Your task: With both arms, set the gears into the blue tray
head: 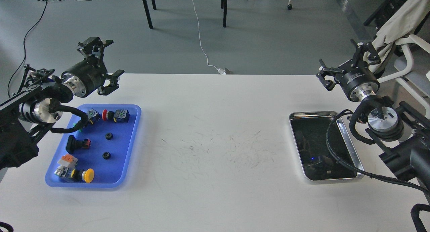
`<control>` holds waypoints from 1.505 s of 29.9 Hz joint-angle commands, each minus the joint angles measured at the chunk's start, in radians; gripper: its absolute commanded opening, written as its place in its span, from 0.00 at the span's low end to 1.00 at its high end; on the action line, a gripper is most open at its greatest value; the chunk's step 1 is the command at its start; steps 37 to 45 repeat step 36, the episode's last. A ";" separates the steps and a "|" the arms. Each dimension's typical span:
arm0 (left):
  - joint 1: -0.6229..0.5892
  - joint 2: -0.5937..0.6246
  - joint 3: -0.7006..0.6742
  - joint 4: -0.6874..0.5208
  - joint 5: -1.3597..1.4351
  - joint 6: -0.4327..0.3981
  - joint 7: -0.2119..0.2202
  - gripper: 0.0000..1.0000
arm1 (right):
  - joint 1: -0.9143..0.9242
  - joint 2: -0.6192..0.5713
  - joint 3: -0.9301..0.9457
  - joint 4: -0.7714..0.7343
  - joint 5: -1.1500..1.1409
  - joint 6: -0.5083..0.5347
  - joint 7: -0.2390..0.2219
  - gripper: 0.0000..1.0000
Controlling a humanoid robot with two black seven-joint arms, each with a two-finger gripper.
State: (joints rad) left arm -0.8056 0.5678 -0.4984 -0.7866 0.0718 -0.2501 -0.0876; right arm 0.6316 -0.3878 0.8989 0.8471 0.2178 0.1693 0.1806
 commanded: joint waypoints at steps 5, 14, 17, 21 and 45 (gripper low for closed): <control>-0.003 -0.019 -0.026 0.003 0.002 0.037 -0.006 0.99 | -0.001 0.000 0.002 0.001 0.000 -0.001 0.000 0.99; -0.009 -0.043 -0.057 0.050 -0.003 0.040 -0.008 0.99 | -0.003 0.000 0.003 0.001 0.000 -0.002 0.000 0.99; -0.010 -0.055 -0.058 0.075 -0.003 0.040 -0.008 0.99 | -0.003 0.000 0.003 0.001 0.000 -0.002 0.000 0.99; -0.012 -0.065 -0.060 0.087 -0.003 0.045 -0.008 0.99 | -0.003 -0.002 0.003 0.001 0.000 -0.002 0.000 0.99; -0.038 -0.117 -0.058 0.130 -0.003 0.063 -0.006 0.99 | -0.003 0.000 0.006 -0.003 0.000 -0.005 0.000 0.99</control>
